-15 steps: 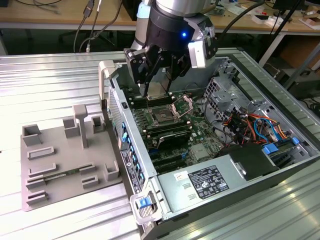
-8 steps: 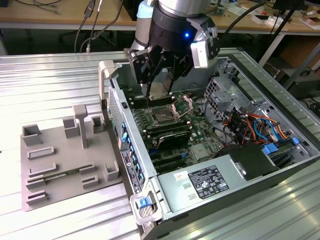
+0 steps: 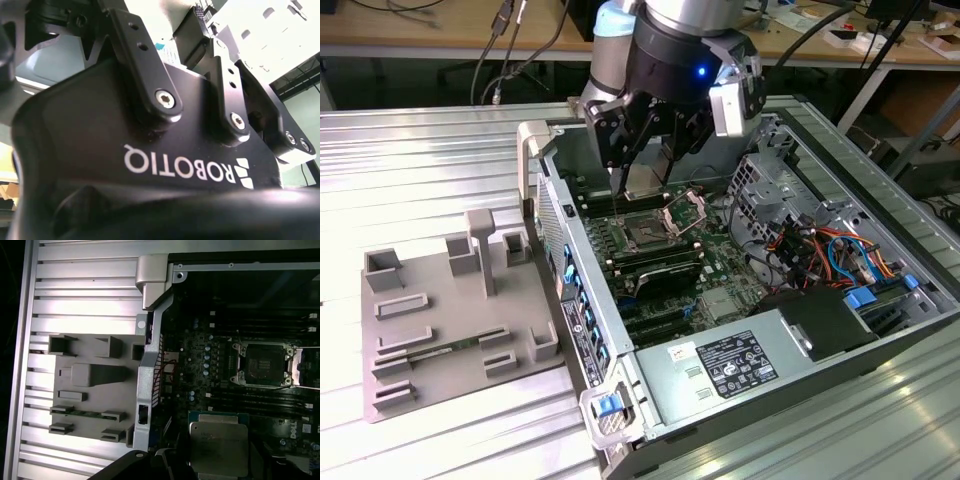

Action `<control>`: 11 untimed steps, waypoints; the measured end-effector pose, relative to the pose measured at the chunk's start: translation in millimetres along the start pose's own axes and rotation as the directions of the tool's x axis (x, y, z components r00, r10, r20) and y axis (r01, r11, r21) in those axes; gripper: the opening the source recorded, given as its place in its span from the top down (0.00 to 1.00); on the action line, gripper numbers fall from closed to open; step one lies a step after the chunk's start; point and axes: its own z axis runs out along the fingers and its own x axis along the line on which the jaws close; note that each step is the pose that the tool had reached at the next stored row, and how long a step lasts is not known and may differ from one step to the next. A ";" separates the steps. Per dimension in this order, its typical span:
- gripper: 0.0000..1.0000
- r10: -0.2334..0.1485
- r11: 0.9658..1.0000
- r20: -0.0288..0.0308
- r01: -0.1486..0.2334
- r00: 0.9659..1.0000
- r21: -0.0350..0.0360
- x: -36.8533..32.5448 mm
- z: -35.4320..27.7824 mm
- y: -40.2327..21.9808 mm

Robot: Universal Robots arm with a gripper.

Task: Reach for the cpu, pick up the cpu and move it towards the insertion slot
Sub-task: 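Pick up the cpu and move it towards the insertion slot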

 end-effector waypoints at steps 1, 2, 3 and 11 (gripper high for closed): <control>0.45 0.000 1.000 0.000 0.000 1.000 0.000 -0.6 0.1 0.0; 0.45 0.000 1.000 0.000 0.000 1.000 0.000 -1.2 0.2 -0.1; 0.45 0.000 1.000 0.000 0.000 1.000 0.000 -1.8 0.3 -0.1; 0.45 0.000 1.000 0.000 0.000 1.000 0.001 -9.2 1.1 -0.8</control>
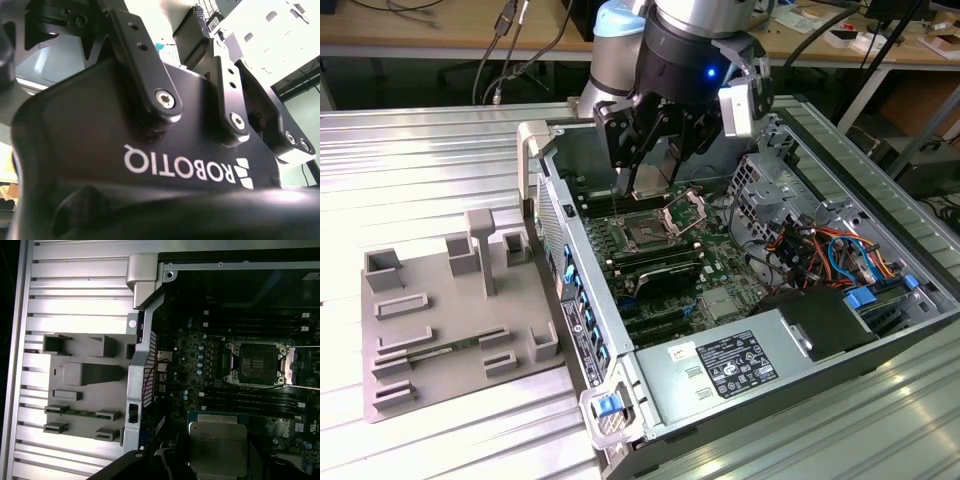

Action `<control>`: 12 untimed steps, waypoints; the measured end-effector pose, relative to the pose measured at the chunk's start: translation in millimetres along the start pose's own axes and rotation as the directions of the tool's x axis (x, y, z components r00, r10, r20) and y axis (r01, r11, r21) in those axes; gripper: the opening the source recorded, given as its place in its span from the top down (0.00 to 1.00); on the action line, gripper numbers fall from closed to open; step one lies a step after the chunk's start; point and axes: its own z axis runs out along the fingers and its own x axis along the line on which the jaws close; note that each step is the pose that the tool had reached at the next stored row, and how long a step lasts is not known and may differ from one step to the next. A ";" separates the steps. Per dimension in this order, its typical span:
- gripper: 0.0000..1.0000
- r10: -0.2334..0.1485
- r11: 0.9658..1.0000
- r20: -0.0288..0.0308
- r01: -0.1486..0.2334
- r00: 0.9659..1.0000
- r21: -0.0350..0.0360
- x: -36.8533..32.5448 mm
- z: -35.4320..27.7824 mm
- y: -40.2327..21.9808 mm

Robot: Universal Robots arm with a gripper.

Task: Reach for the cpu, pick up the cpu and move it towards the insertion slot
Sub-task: 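Pick up the cpu and move it towards the insertion slot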

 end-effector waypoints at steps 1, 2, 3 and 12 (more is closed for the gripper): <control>0.45 0.000 1.000 0.000 0.000 1.000 0.000 -0.9 0.1 -0.1; 0.45 0.000 1.000 0.000 0.000 1.000 0.000 -1.5 0.2 -0.1; 0.45 0.000 1.000 0.000 0.000 1.000 0.000 -2.6 0.3 -0.2; 0.45 0.000 1.000 0.000 0.000 1.000 0.002 -8.6 1.0 -0.8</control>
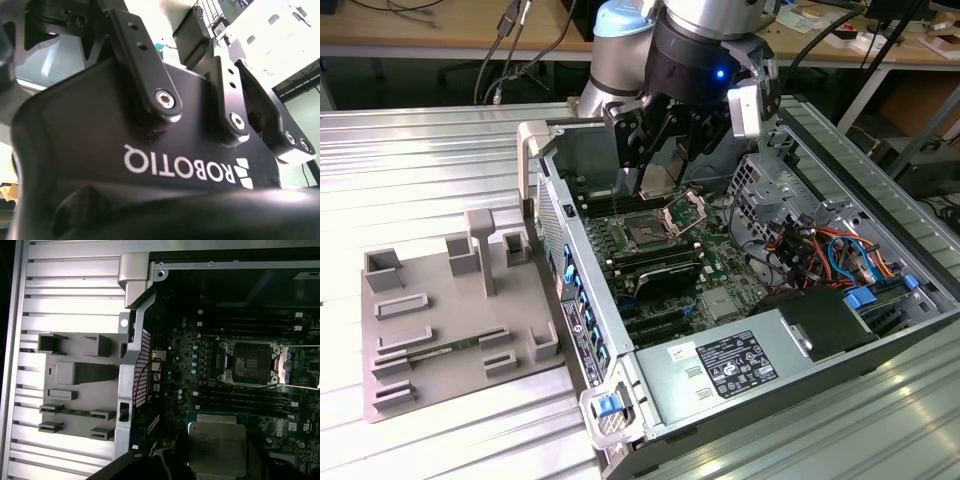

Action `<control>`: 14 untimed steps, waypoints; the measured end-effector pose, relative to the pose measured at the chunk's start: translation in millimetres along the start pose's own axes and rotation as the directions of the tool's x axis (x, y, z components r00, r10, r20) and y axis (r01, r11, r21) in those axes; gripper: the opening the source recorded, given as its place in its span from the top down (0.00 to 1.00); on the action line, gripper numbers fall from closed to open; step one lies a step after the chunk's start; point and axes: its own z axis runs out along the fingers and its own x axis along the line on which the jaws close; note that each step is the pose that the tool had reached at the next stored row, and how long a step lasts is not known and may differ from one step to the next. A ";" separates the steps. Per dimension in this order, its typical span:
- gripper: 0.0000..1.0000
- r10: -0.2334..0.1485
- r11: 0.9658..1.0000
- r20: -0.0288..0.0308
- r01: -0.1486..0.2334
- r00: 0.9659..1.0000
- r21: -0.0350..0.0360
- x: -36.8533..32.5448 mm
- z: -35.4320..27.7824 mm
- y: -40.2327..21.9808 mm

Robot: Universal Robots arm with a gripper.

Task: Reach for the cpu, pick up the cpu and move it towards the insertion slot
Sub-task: 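Pick up the cpu and move it towards the insertion slot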

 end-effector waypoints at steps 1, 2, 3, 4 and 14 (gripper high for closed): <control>0.45 0.000 1.000 0.000 0.000 1.000 0.000 -0.6 0.1 -0.1; 0.45 0.000 1.000 0.000 0.000 1.000 0.000 -1.6 0.2 -0.2; 0.45 0.000 1.000 0.000 0.000 1.000 0.000 -2.4 0.3 -0.2; 0.45 0.000 1.000 0.000 0.000 1.000 0.001 -2.8 0.3 -0.3; 0.45 0.000 1.000 0.000 0.000 1.000 0.002 -10.0 1.2 -0.9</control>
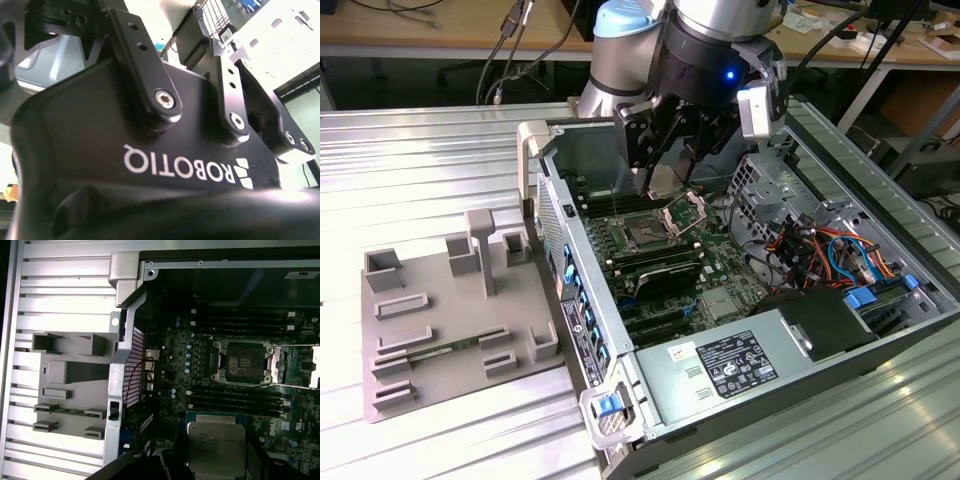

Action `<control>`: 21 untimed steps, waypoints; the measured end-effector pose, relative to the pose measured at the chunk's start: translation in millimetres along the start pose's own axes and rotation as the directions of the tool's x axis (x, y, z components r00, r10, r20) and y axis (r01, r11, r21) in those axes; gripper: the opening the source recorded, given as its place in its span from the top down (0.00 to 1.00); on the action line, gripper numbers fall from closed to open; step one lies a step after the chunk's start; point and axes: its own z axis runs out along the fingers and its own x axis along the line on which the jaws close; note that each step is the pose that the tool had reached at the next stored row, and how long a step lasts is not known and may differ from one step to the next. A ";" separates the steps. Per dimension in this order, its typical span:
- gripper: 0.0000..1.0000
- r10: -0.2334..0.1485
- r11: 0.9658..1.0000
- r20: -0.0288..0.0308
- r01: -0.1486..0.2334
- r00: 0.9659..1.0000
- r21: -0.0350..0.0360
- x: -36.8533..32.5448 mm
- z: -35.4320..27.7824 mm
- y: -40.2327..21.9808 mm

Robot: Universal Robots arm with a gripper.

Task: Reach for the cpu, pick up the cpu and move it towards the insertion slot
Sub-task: 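Pick up the cpu and move it towards the insertion slot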

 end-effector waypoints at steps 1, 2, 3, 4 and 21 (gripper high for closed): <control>0.45 0.000 1.000 0.000 0.000 1.000 0.000 -0.6 0.1 -0.1; 0.45 0.000 1.000 0.000 0.000 1.000 0.000 -1.4 0.2 -0.2; 0.45 0.000 1.000 0.000 0.000 1.000 0.000 -2.1 0.3 -0.2; 0.45 0.000 1.000 0.000 0.000 1.000 0.000 -2.6 0.3 -0.2; 0.45 0.000 1.000 0.000 0.000 1.000 0.003 -23.8 2.9 -2.1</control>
